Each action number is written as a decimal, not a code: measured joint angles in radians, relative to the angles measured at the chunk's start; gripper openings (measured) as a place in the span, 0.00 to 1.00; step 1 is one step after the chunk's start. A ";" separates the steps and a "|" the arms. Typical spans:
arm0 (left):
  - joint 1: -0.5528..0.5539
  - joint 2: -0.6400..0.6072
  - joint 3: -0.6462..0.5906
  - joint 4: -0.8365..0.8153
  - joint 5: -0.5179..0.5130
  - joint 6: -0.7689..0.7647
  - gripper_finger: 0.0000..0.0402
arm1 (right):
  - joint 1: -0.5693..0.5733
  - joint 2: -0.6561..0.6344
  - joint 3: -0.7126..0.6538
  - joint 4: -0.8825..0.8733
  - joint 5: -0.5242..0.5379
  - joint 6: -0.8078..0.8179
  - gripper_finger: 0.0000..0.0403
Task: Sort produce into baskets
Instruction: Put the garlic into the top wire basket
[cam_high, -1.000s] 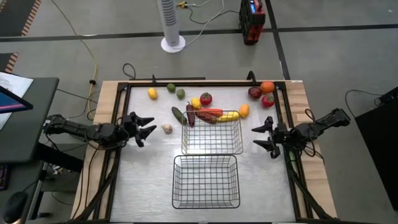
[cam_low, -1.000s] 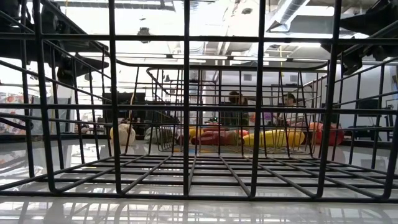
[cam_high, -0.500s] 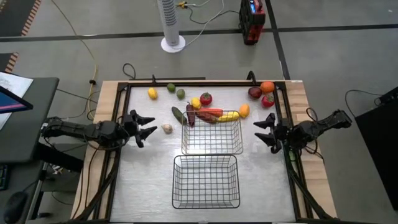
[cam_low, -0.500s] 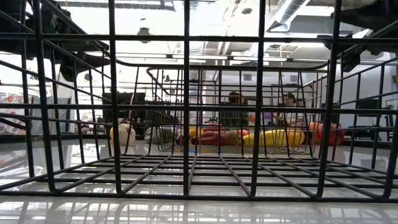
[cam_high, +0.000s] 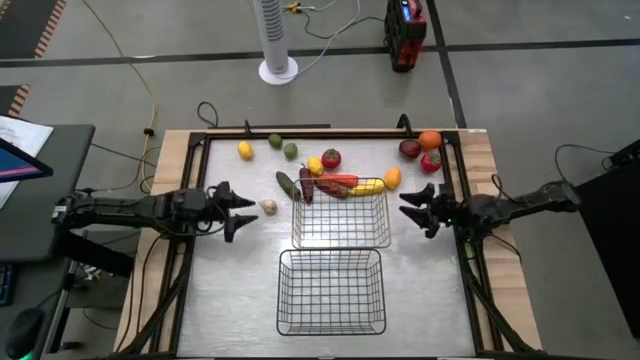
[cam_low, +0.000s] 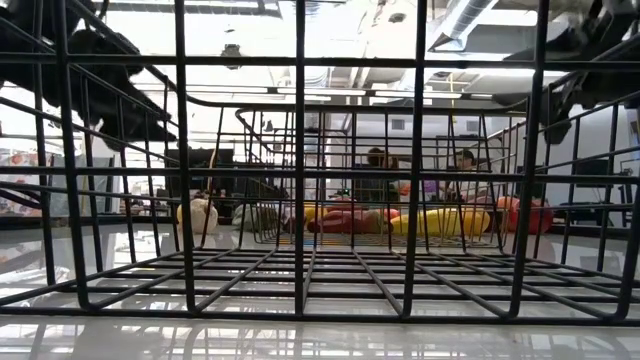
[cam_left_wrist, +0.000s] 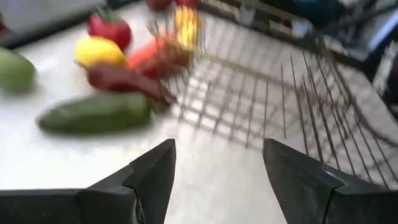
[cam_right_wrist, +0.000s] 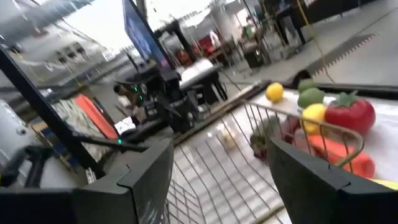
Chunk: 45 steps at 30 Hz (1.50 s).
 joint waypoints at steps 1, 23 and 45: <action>0.000 0.016 0.000 -0.001 0.006 0.002 0.57 | 0.000 0.030 0.013 0.001 0.000 -0.020 0.71; 0.115 0.481 0.164 0.199 -0.151 0.174 0.57 | -0.158 0.437 0.356 0.047 -0.199 -0.513 0.71; 0.151 0.710 0.241 0.091 -0.109 0.225 0.57 | -0.207 0.609 0.501 0.085 -0.269 -0.588 0.71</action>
